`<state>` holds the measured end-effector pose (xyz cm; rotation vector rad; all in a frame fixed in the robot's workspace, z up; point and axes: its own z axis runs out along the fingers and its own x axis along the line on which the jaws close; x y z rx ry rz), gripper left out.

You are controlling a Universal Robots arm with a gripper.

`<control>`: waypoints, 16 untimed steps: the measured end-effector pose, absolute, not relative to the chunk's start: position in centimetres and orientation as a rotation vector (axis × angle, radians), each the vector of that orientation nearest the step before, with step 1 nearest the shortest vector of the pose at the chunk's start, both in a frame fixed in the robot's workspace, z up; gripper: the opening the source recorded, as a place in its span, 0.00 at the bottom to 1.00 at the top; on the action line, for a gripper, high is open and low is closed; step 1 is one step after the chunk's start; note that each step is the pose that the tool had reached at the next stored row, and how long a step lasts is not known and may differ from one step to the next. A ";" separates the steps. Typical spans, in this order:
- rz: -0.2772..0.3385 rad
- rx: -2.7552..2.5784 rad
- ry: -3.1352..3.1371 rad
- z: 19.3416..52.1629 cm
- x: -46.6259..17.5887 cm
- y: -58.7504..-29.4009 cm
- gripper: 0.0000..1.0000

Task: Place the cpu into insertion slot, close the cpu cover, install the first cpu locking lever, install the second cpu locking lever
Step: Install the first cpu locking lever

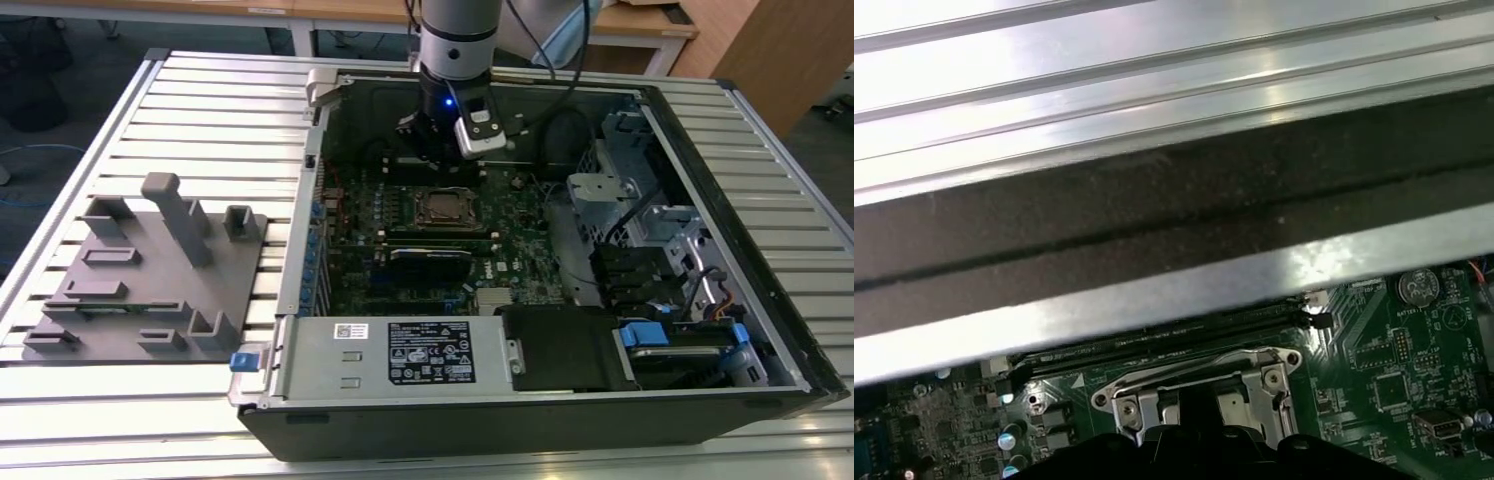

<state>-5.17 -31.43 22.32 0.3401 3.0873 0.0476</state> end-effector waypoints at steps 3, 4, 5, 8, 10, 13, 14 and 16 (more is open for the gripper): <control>0.050 0.337 3.087 22.3 -5.2 -31.7 0.10; 0.051 0.336 3.087 22.3 -5.2 -31.7 0.10; 0.052 0.335 3.087 22.3 -5.2 -31.8 0.10; 0.055 0.333 3.086 22.3 -5.2 -32.1 0.10; 0.056 0.332 3.087 22.2 -5.2 -32.3 0.10; 0.058 0.331 3.086 22.2 -5.2 -32.6 0.10; 0.059 0.331 3.086 22.2 -5.2 -32.7 0.10; 0.061 0.330 3.086 22.1 -5.2 -32.9 0.10</control>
